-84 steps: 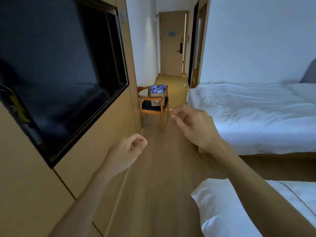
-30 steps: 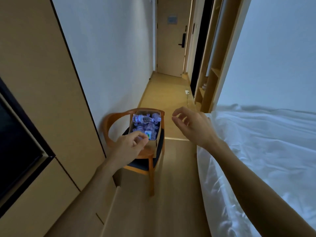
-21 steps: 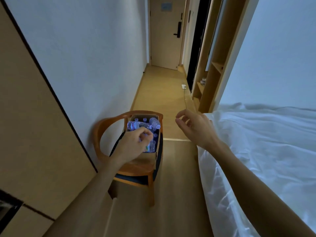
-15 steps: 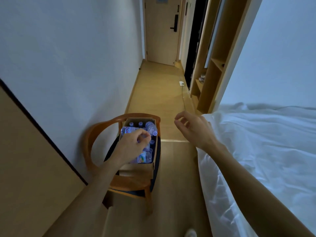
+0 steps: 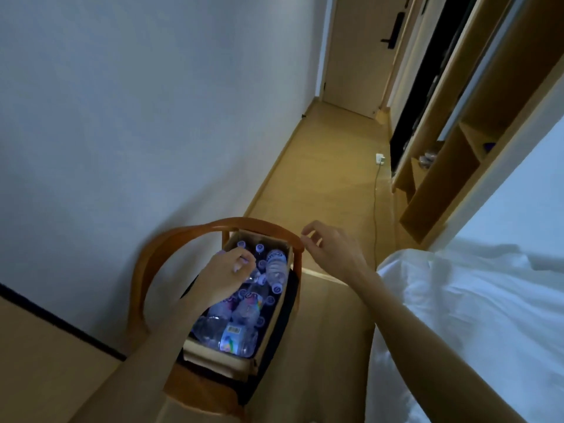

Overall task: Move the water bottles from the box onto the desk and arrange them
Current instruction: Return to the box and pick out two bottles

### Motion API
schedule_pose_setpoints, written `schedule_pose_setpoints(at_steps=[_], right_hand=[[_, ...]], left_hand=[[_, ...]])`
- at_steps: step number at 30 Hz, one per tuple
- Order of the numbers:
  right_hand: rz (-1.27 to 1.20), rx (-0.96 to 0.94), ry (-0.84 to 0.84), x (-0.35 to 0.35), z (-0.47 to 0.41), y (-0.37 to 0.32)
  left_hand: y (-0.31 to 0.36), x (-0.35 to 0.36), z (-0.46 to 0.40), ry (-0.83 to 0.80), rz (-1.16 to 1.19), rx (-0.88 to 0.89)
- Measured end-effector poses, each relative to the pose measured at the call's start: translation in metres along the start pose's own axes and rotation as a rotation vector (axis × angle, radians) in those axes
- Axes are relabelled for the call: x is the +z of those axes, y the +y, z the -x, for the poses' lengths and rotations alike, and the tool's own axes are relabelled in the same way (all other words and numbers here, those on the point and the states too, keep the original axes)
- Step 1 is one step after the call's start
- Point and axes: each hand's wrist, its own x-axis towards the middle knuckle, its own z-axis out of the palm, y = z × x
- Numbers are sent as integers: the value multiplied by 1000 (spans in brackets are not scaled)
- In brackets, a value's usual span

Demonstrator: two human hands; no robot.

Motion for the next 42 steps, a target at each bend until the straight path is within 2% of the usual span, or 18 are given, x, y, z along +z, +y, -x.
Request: schedule_pose_setpoints(at_steps=[7, 12, 16, 20, 23, 27, 34, 42], right_hand=[[-113, 22, -205, 56, -62, 20], [-186, 141, -497, 119, -81, 37], [-179, 103, -771, 154, -83, 44], [18, 151, -962, 180, -86, 53], [61, 152, -1087, 193, -88, 56], [45, 144, -1130, 197, -91, 59], [-97, 191, -1090, 182, -112, 56], [-170, 230, -1231, 180, -131, 73]], left_hand=[[-38, 14, -31, -31, -8, -124], [-72, 31, -59, -94, 41, -219], [-90, 44, -78, -165, 131, -314], [-108, 55, -89, -199, 154, -384], [-120, 61, -93, -236, 186, -413], [-129, 75, -97, -281, 207, -433], [-121, 108, -110, -380, 182, -446], [-108, 132, -128, -408, 174, -462]])
